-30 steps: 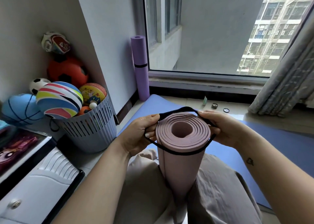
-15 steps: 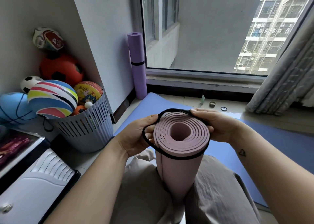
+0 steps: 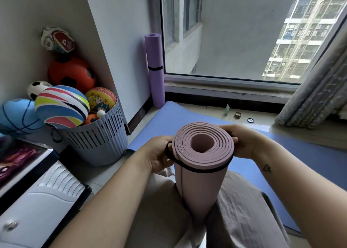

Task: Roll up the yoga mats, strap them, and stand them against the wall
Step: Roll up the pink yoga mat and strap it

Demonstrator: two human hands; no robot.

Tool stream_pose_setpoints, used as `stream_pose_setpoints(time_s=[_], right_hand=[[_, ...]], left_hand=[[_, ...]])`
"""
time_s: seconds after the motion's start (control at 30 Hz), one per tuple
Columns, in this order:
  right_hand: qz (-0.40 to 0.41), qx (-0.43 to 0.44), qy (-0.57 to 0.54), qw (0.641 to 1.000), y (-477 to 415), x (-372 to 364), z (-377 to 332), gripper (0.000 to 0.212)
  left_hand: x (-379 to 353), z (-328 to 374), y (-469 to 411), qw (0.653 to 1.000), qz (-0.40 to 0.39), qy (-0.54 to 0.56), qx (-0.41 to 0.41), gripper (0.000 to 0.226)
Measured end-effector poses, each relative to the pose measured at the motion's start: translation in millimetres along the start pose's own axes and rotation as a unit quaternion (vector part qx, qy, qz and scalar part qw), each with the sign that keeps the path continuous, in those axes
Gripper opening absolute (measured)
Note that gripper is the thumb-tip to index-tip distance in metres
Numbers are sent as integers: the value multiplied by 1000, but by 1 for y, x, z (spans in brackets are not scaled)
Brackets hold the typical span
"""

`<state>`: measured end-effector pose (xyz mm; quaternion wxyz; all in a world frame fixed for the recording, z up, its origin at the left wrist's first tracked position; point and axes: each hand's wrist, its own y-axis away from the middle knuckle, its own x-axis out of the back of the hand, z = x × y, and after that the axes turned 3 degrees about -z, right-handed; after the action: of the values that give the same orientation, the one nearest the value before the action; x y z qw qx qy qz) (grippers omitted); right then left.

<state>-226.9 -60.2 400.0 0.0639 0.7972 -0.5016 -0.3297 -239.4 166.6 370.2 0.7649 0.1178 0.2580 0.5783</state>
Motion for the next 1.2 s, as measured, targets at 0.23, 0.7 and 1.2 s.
stream_pose_setpoints(time_s=[0.23, 0.7, 1.2], right_hand=[[-15, -35, -63, 997, 22, 21, 39, 70], [-26, 41, -215, 975, 63, 22, 96, 52], [44, 88, -242, 965, 79, 6, 102, 15]], left_hand=[[-3, -30, 26, 993, 1, 98, 70, 29], [-33, -92, 72, 911, 1, 411, -35, 18], [-58, -90, 89, 861, 22, 503, -72, 27]])
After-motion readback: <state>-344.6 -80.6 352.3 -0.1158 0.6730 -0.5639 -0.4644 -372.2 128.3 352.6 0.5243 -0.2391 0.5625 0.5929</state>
